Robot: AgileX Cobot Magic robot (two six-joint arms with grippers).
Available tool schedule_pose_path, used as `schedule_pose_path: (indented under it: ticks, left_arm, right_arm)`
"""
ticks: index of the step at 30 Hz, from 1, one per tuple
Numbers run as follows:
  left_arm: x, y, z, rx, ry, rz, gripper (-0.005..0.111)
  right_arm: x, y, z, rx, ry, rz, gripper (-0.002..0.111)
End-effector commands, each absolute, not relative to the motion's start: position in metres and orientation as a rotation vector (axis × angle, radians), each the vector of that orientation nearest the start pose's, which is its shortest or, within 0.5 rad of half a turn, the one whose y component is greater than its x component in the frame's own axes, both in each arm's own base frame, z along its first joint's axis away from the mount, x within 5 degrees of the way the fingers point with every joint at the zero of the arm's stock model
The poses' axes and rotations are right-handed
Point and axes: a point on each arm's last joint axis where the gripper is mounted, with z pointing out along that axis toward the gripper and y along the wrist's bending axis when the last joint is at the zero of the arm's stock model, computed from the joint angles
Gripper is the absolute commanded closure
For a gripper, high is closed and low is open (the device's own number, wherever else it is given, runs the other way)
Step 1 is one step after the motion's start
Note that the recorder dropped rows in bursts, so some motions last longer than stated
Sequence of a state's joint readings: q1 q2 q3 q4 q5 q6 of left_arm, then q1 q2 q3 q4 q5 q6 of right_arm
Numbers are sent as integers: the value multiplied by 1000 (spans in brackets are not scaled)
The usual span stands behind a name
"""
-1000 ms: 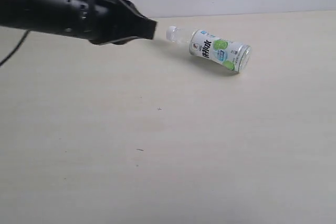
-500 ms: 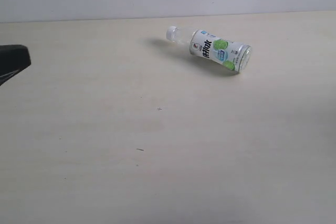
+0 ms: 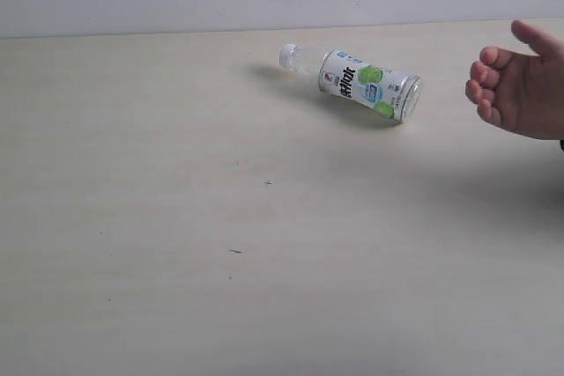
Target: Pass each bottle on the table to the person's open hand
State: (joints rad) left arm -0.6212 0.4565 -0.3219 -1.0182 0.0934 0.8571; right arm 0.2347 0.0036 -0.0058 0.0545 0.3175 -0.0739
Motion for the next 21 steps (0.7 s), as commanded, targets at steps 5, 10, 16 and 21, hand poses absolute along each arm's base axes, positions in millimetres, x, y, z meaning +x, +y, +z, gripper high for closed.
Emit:
schedule_pose_path:
  ticks: [5, 10, 16, 21]
  left_arm:
    - [81, -66, 283, 438, 1644, -653, 107]
    - [81, -66, 283, 438, 1644, -653, 107]
    - [81, -66, 283, 438, 1644, -653, 107]
    - [81, -66, 283, 438, 1644, -653, 107]
  right_arm:
    - [53, 13, 188, -292, 1740, 111, 108]
    - [55, 14, 206, -216, 1548, 167, 108]
    - [54, 11, 219, 10, 1425, 368, 108]
    - [52, 1, 235, 249, 1236, 525, 108]
